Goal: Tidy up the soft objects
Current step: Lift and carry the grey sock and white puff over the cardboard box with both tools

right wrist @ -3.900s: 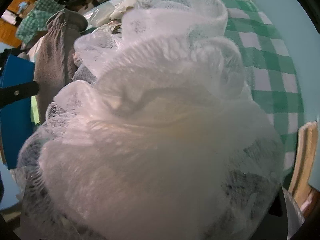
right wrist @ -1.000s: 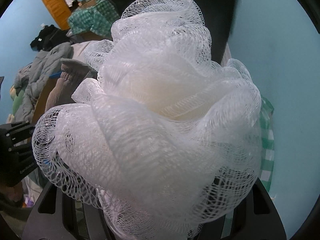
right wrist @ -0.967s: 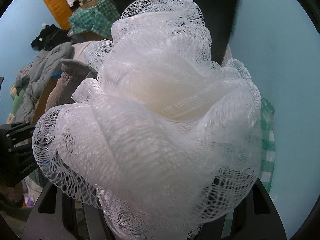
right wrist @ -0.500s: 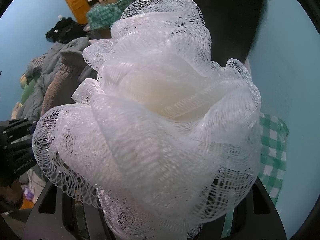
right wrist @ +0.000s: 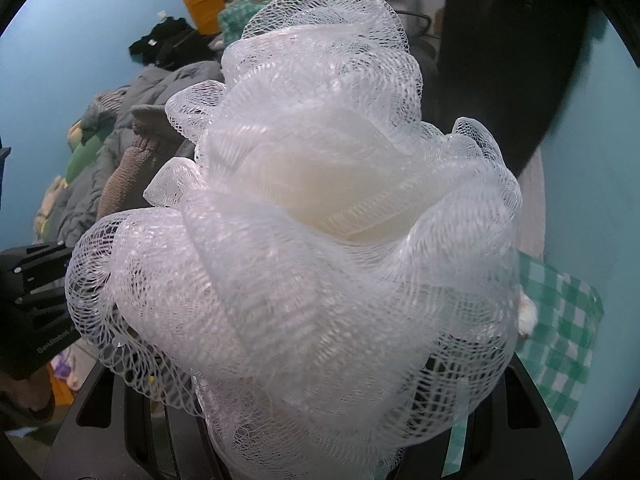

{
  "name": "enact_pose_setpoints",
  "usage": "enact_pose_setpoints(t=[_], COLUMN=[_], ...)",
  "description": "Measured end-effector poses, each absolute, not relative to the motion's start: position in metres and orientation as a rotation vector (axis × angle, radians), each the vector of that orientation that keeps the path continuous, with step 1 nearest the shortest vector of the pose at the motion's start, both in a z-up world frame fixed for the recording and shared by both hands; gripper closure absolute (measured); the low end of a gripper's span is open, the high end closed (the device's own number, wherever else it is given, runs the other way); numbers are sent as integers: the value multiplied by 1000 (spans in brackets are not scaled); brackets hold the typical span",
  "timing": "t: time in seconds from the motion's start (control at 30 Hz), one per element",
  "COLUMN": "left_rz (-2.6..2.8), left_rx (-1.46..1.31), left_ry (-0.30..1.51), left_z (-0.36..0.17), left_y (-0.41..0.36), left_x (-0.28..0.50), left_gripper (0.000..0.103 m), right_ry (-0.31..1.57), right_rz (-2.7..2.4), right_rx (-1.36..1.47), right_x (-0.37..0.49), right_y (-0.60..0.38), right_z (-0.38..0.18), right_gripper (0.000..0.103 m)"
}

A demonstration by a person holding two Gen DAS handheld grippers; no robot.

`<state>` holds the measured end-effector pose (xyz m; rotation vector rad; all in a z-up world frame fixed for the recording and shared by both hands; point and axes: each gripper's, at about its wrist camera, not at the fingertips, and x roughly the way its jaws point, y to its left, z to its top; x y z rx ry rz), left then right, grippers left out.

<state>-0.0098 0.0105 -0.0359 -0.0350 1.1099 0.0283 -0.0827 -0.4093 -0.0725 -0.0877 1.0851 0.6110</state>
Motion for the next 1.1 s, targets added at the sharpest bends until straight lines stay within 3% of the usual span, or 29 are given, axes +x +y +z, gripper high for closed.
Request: enact_pose_setpoints(t=[1.1], left_rz=[150], left_rx=[-52], left_ry=[1230], left_z=[-93], left_y=[113], left_x=[2], left_gripper=[89], right_ry=[1201], right_rz=[768], right_rx=[-257], right_x=[-55], right_y=[-424], right_z=[-96], right_gripper=[41])
